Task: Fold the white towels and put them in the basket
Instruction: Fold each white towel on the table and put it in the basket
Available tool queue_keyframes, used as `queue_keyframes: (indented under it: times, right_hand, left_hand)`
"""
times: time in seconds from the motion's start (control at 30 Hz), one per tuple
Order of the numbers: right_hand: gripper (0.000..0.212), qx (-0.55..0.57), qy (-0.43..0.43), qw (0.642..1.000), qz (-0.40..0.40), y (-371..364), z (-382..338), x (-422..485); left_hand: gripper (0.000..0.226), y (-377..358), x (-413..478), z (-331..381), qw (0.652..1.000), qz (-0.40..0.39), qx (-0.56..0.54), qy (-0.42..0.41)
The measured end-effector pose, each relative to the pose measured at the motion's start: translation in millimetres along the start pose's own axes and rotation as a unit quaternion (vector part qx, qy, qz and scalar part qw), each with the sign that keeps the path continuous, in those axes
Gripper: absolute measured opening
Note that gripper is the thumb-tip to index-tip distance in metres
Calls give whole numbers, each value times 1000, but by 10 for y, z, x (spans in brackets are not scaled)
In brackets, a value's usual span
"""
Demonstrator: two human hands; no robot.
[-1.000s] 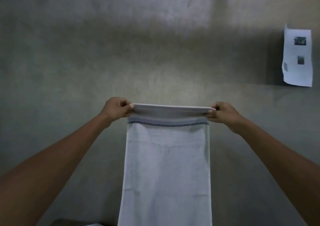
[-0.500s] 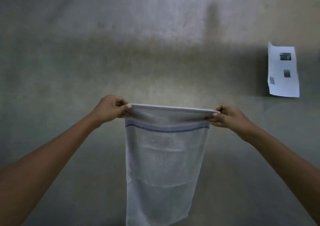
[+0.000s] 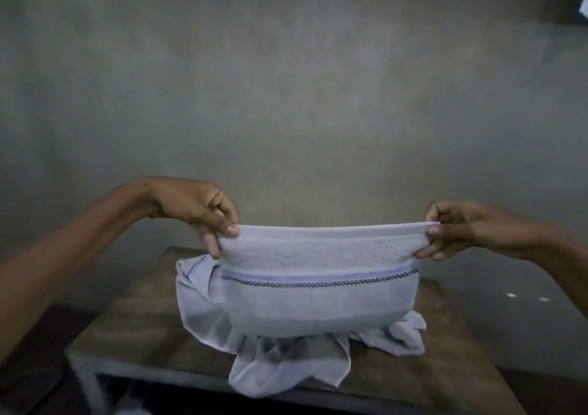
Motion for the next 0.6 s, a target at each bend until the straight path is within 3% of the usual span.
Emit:
queue_keyframes:
  times: [0.13,0.23,0.27,0.37,0.4,0.5,0.6]
  right_hand:
    - [83,9,-49,999,-12,-169,617,-15]
    - [79,13,-72,997,-6,-208,1106,57]
    - [69,13,-75,997,1,-202,1262,111]
    - [15,12,-79,996,38,-226,1609,299]
    - [8,-1,-72,996,59,-213,1692,373]
    - [6,-54,-64,992,95,-168,1929,643]
    - [7,-69,-76,987,127,-80,2122,953]
  left_hand:
    - [8,-651,221,-381,997,-77,3,1]
    - [3,-1060,451,-698,997,-76,-17,7]
    - [4,-1132,534,-825,998,-55,-17,14]
    - [8,-1229,755,-1154,999,28,-19,32]
    - [8,-1234,826,-1238,997,62,-6,36]
    - [11,-1249,1058,-1413,983,152,83,53]
    - [9,-1280,1331,-1632,970,212,97,72]
Point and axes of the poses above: each hand's wrist, its own x-axis towards the middle knuckle, its own y-axis out of the back of the hand, z = x × y, the point moved 8 cm from there along x, towards the middle knuckle, and after that the axes turned 15 degrees about x, right-handed, at the moved point
